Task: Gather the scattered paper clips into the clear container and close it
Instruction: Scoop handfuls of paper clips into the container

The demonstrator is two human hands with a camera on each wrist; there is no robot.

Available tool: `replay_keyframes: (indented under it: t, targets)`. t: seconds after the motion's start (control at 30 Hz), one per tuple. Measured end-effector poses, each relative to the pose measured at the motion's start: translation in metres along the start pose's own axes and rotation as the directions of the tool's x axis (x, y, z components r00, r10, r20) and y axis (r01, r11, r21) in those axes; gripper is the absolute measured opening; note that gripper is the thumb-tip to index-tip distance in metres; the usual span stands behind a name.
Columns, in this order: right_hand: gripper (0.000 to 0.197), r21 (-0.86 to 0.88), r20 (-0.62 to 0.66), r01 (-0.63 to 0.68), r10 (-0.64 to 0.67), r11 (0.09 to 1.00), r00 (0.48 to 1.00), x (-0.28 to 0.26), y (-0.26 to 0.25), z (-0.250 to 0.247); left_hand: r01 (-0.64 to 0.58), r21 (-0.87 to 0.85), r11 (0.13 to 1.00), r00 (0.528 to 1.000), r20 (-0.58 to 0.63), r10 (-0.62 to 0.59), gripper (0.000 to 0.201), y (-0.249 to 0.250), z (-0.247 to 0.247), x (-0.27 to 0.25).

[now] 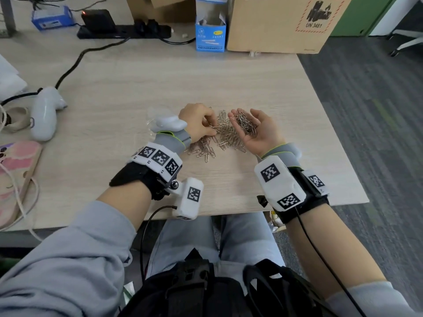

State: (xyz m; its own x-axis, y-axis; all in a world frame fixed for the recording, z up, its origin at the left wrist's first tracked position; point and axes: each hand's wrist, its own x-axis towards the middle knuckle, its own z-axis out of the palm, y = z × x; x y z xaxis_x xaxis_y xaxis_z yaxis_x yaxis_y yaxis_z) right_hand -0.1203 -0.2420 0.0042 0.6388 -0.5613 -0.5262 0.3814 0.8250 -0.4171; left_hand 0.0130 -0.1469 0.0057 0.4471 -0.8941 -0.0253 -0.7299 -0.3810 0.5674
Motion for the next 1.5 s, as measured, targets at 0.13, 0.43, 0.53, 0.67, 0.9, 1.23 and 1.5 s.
replay_keyframes:
  t: [0.13,0.43,0.53,0.67,0.9,1.23,1.5]
  targets:
    - [0.025,0.009,-0.008,-0.014,0.014,1.0,1.0,0.001,0.002,0.0,-0.013,-0.128,0.992,0.996,-0.085,0.002,0.013,-0.004,-0.004,0.002]
    - [0.028,-0.114,-0.023,-0.02,0.018,0.993,1.0,0.004,0.011,0.014,-0.154,-0.344,0.926,0.983,-0.149,0.108,0.016,0.014,-0.024,0.015]
    - [0.026,-0.12,0.006,-0.027,0.028,0.992,1.0,0.002,0.016,0.021,-0.162,-0.346,0.924,0.986,-0.089,0.139,0.015,0.027,-0.021,0.016]
    - [0.02,-0.16,0.042,-0.018,0.025,0.987,0.999,0.001,0.022,0.026,-0.172,-0.322,0.931,0.985,-0.068,0.158,0.016,0.031,-0.026,0.012]
    - [0.031,0.049,0.042,-0.119,0.117,0.992,0.992,0.006,0.03,0.032,-0.112,-0.328,0.938,0.961,-0.276,0.018,0.017,-0.003,-0.05,-0.012]
    - [0.028,-0.035,0.088,-0.18,0.182,0.983,0.979,0.004,0.054,0.047,0.262,0.047,0.964,0.965,-0.004,-0.262,0.12,-0.061,-0.058,-0.068]
    - [0.029,-0.153,0.169,-0.229,0.253,0.961,0.952,-0.004,0.069,0.067,0.236,-0.04,0.971,0.946,-0.219,-0.239,0.088,-0.06,-0.053,-0.066]
